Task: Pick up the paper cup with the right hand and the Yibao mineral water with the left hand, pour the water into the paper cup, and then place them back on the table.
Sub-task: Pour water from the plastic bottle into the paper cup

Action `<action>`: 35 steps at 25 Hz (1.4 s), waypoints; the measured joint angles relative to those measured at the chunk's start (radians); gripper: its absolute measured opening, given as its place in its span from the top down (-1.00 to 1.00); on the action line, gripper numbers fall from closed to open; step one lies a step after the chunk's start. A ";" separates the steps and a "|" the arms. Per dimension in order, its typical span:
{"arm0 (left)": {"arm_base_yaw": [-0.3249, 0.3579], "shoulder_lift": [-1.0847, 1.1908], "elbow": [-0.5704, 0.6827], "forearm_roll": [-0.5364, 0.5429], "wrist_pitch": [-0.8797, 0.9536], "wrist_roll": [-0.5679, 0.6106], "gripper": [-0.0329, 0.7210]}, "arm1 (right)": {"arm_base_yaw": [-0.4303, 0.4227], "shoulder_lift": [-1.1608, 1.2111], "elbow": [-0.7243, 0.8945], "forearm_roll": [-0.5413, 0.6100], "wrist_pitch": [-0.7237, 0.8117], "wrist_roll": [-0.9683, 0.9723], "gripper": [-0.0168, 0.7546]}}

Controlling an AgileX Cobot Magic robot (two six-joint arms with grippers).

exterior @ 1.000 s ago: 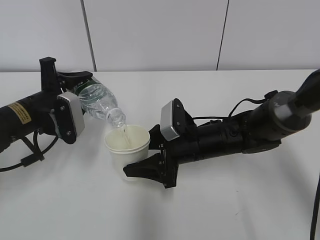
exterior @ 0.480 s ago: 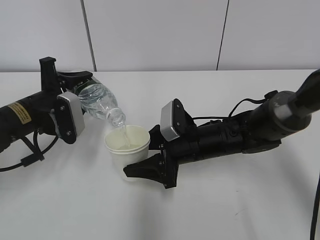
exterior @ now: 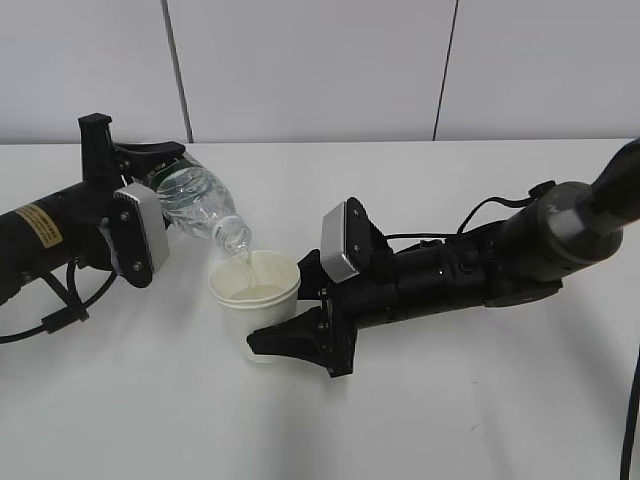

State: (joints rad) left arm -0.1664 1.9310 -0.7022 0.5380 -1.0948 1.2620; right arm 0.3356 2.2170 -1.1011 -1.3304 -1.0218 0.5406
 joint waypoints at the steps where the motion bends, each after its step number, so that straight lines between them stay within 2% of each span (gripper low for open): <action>1: 0.000 0.000 0.000 0.000 -0.001 0.001 -0.11 | 0.000 0.000 0.000 0.000 0.000 0.000 -0.42; 35: 0.000 0.000 0.000 0.000 -0.013 0.009 -0.10 | 0.000 0.000 0.000 -0.010 0.001 -0.001 -0.42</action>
State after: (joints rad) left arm -0.1664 1.9310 -0.7022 0.5380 -1.1073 1.2712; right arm 0.3356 2.2170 -1.1011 -1.3407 -1.0211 0.5399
